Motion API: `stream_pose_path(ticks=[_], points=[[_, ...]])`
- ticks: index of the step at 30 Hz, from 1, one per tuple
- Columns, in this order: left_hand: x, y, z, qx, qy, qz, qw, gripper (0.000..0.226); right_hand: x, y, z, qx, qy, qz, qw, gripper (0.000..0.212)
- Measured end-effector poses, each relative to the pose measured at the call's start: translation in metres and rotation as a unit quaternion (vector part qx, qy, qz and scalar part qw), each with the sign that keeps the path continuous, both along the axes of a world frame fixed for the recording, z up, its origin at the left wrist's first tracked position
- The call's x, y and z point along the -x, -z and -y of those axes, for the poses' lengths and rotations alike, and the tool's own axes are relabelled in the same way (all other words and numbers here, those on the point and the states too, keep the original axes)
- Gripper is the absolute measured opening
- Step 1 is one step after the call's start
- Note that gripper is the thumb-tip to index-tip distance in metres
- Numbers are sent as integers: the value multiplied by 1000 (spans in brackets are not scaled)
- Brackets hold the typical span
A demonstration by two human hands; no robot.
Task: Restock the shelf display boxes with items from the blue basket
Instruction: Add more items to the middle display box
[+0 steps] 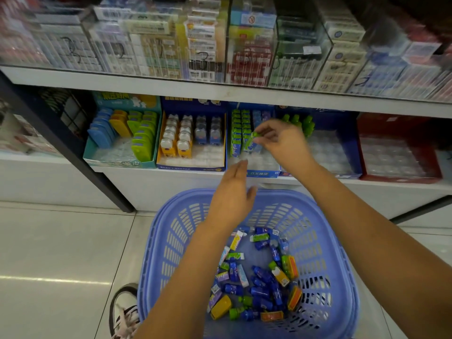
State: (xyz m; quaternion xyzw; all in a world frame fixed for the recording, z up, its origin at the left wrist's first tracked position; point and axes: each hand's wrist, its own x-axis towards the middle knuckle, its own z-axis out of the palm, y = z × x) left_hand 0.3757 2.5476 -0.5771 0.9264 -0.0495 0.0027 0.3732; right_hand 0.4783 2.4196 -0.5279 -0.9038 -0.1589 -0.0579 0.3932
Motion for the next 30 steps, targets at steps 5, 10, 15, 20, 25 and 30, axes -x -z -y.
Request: stream_pose_path(ticks=[5,10,15,20,25,30], points=[[3,13,1,-72,21,14,997,67,-3,8,-9,115,-53,28,992,23],[0,15,-2,-61,19,19,998,66,-14,-4,-17,163,-25,-40,985,26],[1,15,-2,-52,26,23,998,64,-27,-20,-27,248,-20,-130,960,31],[16,20,-8,104,-19,120,987,24,-2,-18,-24,208,-12,-62,976,31],[37,87,-12,-16,-16,-92,996,18,64,40,5,101,-12,-144,984,16],[73,157,-13,-171,123,-341,916,34,95,147,34,295,-37,-308,904,32]])
